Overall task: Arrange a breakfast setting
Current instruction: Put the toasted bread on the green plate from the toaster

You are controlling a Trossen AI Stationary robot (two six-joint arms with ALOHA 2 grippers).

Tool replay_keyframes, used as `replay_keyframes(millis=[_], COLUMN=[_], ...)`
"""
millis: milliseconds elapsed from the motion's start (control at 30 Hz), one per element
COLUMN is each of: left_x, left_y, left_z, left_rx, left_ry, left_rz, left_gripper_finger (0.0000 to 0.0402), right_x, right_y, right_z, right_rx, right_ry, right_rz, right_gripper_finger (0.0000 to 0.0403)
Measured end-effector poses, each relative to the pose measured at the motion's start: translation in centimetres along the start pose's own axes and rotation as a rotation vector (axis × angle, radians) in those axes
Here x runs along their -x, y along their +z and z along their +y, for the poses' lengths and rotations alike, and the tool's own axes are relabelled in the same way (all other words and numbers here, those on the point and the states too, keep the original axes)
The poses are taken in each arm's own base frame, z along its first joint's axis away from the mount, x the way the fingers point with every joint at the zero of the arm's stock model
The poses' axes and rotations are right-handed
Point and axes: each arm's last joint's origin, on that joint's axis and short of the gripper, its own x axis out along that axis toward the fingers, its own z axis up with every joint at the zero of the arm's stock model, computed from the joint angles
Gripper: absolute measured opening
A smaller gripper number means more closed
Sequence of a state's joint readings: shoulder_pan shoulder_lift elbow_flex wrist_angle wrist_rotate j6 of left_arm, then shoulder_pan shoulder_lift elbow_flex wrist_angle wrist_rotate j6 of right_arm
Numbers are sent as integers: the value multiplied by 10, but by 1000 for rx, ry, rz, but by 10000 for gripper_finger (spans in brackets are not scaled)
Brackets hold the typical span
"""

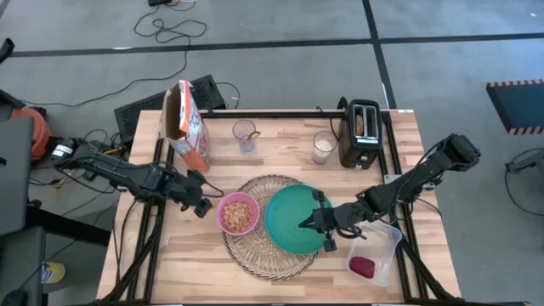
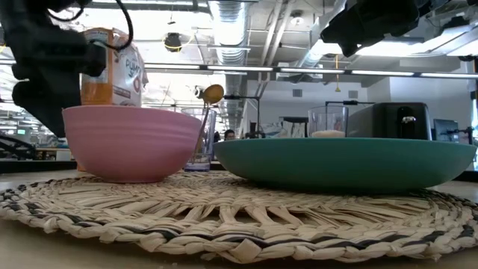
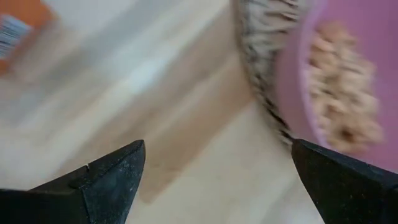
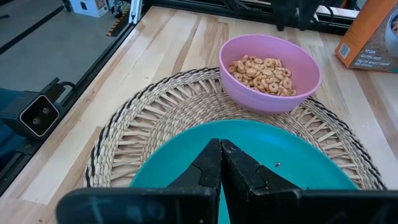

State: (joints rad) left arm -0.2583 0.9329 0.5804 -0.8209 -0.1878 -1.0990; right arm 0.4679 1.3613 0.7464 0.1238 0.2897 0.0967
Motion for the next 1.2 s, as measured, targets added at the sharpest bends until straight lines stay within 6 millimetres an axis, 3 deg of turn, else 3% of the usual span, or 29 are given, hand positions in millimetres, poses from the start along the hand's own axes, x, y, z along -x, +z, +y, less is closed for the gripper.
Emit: replay_keyframes(millis=[500,900,1200], left_x=[13,28,14], left_y=[-28,-44,-55], left_z=[-37,-59,-87], left_rx=[-28,-156,-244], left_ry=[-299,-428,-473], left_rz=[-37,-370,-475], left_gripper_finger=[387,387,387], right_x=[0,-3,-2], right_y=[0,5,9], right_z=[-2,-12,-9], right_rx=[-3,-45,-66], right_ry=[-5,-35,-21], right_rz=[0,-43,-77], right_gripper_finger=[33,33,33])
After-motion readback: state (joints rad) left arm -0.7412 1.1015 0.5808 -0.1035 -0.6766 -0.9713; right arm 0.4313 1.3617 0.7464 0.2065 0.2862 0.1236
